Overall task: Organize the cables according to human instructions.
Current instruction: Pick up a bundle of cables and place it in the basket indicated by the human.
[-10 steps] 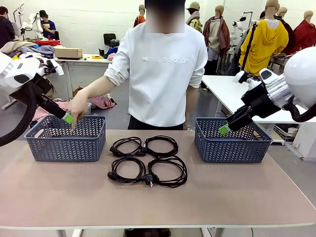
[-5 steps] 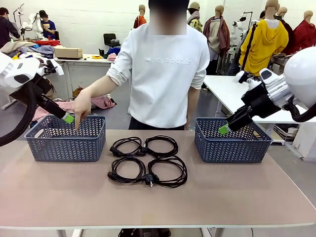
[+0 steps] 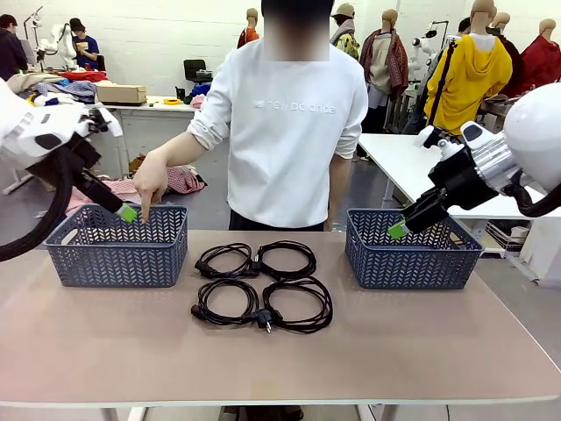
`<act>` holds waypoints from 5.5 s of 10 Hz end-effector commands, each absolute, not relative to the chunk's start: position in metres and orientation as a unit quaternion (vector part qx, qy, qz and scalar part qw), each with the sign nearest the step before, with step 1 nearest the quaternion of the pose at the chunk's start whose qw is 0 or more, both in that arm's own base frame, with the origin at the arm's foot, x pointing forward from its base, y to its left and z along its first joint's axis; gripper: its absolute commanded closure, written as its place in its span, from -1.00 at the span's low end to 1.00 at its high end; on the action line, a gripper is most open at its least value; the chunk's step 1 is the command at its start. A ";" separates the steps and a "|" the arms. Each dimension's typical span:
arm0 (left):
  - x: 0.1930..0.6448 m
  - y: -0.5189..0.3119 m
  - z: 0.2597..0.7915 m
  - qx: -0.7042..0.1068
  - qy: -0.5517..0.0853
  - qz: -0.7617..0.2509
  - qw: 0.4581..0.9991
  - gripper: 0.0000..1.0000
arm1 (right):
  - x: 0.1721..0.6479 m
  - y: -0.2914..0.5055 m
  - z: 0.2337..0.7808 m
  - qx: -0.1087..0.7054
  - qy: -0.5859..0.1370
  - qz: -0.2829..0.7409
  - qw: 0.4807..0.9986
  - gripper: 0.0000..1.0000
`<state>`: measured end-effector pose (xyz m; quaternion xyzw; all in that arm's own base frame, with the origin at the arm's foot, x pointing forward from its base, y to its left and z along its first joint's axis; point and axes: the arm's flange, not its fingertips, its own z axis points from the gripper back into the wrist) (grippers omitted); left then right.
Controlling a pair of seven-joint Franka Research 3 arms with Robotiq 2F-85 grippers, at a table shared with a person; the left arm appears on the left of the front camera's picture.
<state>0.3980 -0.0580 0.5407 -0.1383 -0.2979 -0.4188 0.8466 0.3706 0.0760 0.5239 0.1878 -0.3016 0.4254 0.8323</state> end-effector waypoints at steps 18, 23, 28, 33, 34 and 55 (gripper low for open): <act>0.451 -0.246 0.422 -0.073 -0.100 -0.650 0.750 -1.00 | 0.372 0.077 0.523 0.196 -0.305 0.425 0.829 -1.00; 0.451 -0.277 0.386 -0.069 -0.042 -0.698 0.711 -1.00 | 0.372 0.077 0.523 0.196 -0.305 0.425 0.829 -1.00; 0.457 -0.296 0.341 -0.056 -0.020 -0.713 0.699 -1.00 | 0.372 0.077 0.523 0.196 -0.305 0.425 0.829 -1.00; 0.462 -0.312 0.325 -0.047 -0.010 -0.717 0.696 -1.00 | 0.372 0.077 0.523 0.196 -0.305 0.425 0.829 -1.00; 0.461 -0.314 0.323 -0.043 -0.011 -0.716 0.697 -1.00 | 0.372 0.077 0.523 0.196 -0.305 0.425 0.829 -1.00; 0.452 -0.314 0.322 -0.016 -0.011 -0.712 0.701 0.92 | 0.372 0.077 0.523 0.196 -0.305 0.425 0.829 -1.00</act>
